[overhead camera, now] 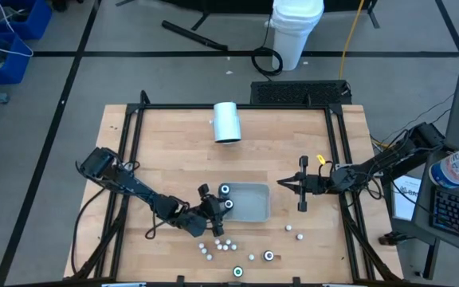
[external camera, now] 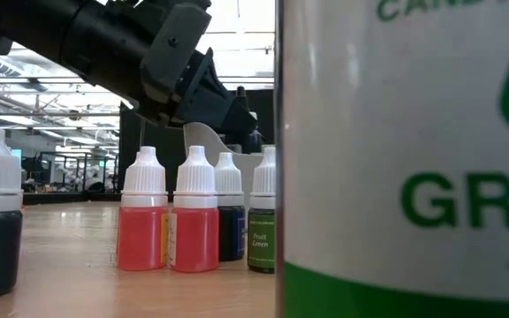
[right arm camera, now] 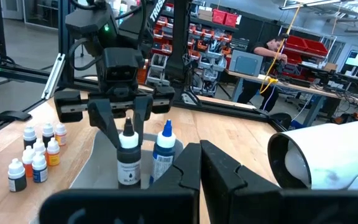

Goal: Pick & Place food coloring
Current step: Put the large black food coloring bottle into the gray bin

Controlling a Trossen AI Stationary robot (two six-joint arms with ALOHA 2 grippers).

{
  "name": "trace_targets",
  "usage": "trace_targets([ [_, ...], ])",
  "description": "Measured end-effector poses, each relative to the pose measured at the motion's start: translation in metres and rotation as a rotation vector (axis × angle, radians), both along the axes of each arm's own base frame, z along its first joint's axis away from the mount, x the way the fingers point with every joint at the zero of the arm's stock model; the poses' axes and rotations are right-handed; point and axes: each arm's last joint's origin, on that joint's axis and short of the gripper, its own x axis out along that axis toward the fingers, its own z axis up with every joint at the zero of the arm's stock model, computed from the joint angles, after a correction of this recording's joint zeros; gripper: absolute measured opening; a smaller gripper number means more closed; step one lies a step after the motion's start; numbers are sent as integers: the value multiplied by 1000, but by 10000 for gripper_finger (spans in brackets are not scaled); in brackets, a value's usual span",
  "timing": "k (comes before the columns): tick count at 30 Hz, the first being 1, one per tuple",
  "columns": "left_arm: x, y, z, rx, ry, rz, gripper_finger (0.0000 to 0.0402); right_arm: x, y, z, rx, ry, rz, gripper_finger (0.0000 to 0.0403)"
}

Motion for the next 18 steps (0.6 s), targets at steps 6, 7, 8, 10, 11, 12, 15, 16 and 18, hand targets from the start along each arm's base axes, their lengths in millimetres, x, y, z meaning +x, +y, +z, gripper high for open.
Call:
trace_targets([
  [6, -1, -3, 0, -3, -5, -12, 132, 0, 0, 0, -1, 3, 0, 0],
  [7, -1, -4, 1, 0, -12, -15, 132, 0, 0, 0, -1, 2, 0, 0],
  [8, -1, -5, 2, 2, -20, -19, 132, 0, 0, 0, -1, 2, 0, 0],
  [10, 1, -6, 4, 0, -27, -29, 132, 0, 0, 0, -1, 2, 0, 0],
  [11, 2, -7, 5, -3, -26, -34, 132, 0, 0, 0, -1, 2, 0, 0],
  [12, 3, -7, 6, -5, -25, -40, 132, 0, 0, 0, -1, 2, 0, 0],
  [15, 6, -10, 9, 7, -13, -83, 132, 0, 0, 0, -1, 2, 1, 0],
  [16, 8, -11, 11, 14, -6, -96, 132, 0, 0, 0, -1, 2, 0, 0],
  [18, 11, -14, 14, 33, 20, -120, 132, 0, 0, 0, -1, 2, 0, 0],
])
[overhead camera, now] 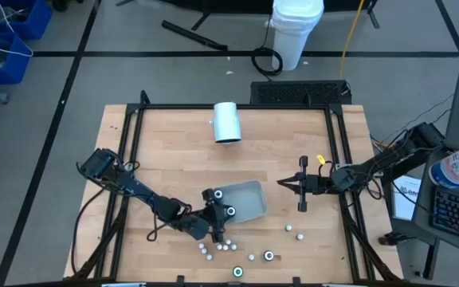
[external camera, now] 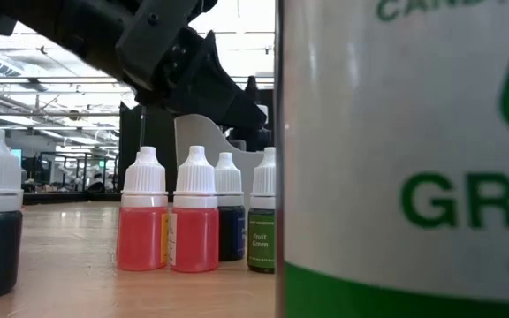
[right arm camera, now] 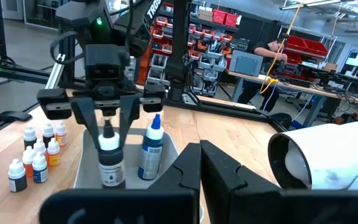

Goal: Pick & Place food coloring
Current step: Put the large black food coloring bottle into the gray bin

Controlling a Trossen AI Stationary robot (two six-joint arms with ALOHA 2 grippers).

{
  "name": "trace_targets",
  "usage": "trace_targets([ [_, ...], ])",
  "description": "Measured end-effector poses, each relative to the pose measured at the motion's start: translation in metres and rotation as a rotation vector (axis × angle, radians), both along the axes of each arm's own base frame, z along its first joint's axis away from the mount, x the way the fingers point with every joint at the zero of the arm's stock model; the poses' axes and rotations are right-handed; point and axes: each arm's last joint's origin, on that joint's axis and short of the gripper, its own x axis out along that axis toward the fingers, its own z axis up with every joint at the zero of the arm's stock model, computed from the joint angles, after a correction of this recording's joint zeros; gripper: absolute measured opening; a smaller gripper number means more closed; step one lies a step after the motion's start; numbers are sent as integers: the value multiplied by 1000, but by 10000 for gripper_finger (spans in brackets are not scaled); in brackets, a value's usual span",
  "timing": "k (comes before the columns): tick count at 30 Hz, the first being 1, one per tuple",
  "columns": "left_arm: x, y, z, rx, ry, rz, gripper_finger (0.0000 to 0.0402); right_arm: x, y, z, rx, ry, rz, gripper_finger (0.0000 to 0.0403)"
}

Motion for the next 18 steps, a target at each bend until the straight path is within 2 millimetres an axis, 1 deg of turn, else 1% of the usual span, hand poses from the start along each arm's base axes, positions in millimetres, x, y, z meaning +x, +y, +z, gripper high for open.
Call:
trace_targets([
  [5, 5, -3, 6, 40, 77, -11, 132, 0, 0, 0, 0, 0, 0, 0],
  [10, 7, -7, 14, 83, 73, -18, 132, 0, 0, 0, 0, 0, 0, 0],
  [14, 1, -12, 32, 100, 24, -31, 132, 0, 0, 0, -1, 2, 0, 0],
  [18, -16, -22, 48, 87, 6, -28, 132, 0, 0, -1, -2, 5, 0, 0],
])
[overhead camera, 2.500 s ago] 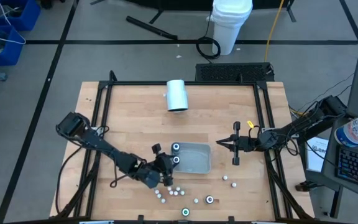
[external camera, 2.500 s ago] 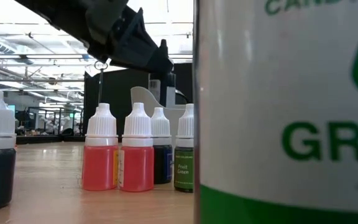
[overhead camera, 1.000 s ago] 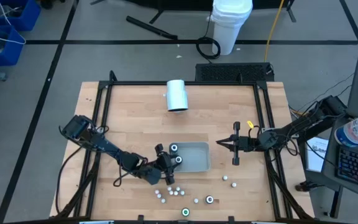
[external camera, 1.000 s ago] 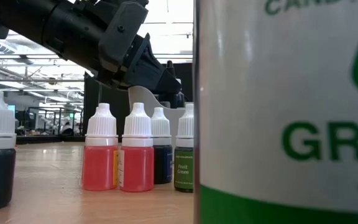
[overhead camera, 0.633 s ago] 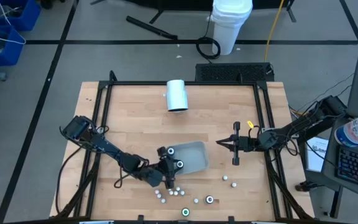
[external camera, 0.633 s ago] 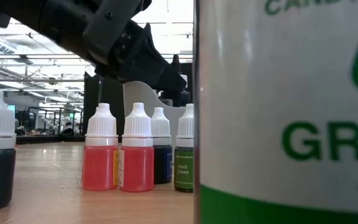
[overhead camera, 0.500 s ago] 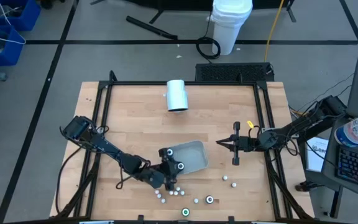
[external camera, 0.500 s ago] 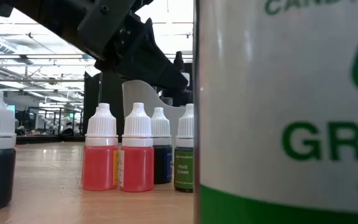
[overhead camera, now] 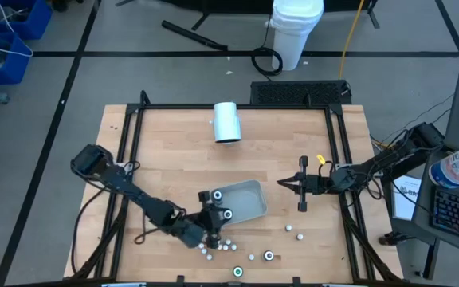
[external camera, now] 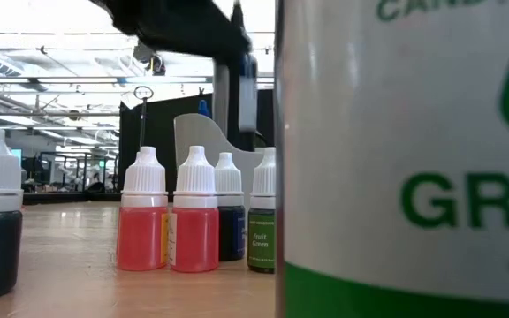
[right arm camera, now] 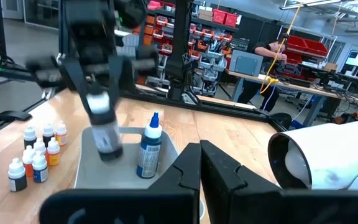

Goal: Pick & Place food coloring
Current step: Put the large black food coloring bottle into the gray bin

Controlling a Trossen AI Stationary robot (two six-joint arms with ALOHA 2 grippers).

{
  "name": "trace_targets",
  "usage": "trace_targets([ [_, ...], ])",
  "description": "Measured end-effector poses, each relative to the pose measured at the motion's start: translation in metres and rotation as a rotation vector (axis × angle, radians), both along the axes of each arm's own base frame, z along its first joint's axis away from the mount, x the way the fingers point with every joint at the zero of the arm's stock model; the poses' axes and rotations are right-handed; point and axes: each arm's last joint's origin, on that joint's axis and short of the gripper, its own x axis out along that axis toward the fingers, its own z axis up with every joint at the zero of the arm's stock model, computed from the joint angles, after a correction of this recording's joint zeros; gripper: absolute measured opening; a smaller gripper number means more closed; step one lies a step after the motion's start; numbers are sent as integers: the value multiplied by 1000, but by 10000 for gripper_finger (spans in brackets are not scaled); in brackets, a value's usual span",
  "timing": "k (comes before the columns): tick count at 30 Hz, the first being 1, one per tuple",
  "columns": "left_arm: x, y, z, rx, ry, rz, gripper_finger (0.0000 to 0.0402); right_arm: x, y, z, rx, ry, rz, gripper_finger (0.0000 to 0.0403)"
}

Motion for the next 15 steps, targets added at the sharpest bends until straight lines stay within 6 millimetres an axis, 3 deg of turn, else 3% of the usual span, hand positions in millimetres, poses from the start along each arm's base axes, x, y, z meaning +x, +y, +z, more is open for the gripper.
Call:
trace_targets([
  [5, -11, -9, -7, -10, 17, 42, 132, 0, 0, 0, 2, -5, 0, 0],
  [15, -14, 1, -27, 0, 43, 108, 131, 0, 0, 1, 11, -9, 0, 0],
])
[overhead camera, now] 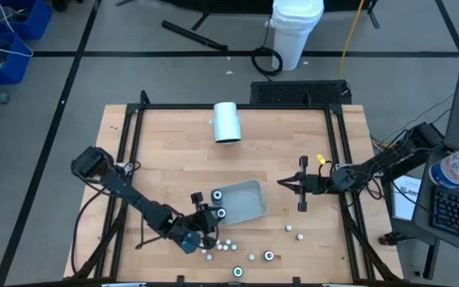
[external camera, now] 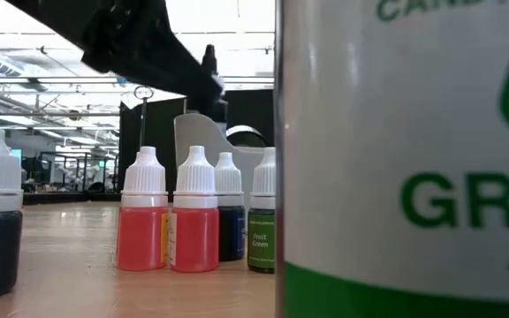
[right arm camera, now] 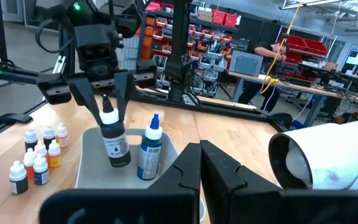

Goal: Pick & Place food coloring
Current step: Put the large black food coloring bottle into the gray bin

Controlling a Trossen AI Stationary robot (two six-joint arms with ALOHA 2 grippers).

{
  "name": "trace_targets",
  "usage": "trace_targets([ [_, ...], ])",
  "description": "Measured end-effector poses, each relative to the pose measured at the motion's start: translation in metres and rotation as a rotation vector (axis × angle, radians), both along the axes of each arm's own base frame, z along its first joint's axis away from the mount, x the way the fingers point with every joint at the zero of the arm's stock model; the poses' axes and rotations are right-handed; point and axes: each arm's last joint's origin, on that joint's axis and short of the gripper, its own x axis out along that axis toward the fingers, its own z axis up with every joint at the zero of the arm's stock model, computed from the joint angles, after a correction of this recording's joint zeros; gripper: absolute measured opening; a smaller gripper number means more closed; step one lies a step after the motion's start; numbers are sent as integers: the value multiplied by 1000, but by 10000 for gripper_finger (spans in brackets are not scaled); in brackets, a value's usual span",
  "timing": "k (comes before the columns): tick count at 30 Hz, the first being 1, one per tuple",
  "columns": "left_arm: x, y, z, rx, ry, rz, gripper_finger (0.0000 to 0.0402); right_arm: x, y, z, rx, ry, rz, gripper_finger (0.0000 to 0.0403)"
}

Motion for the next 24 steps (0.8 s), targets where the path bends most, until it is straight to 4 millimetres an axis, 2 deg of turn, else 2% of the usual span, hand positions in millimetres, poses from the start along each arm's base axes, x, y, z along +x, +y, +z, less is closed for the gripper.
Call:
trace_targets([
  [12, -10, 7, -19, -51, -50, -2, 131, 0, 0, 0, -2, 1, 0, 0],
  [24, -12, 8, -22, -55, -40, -7, 139, 0, 0, 0, -3, 0, 0, 0],
])
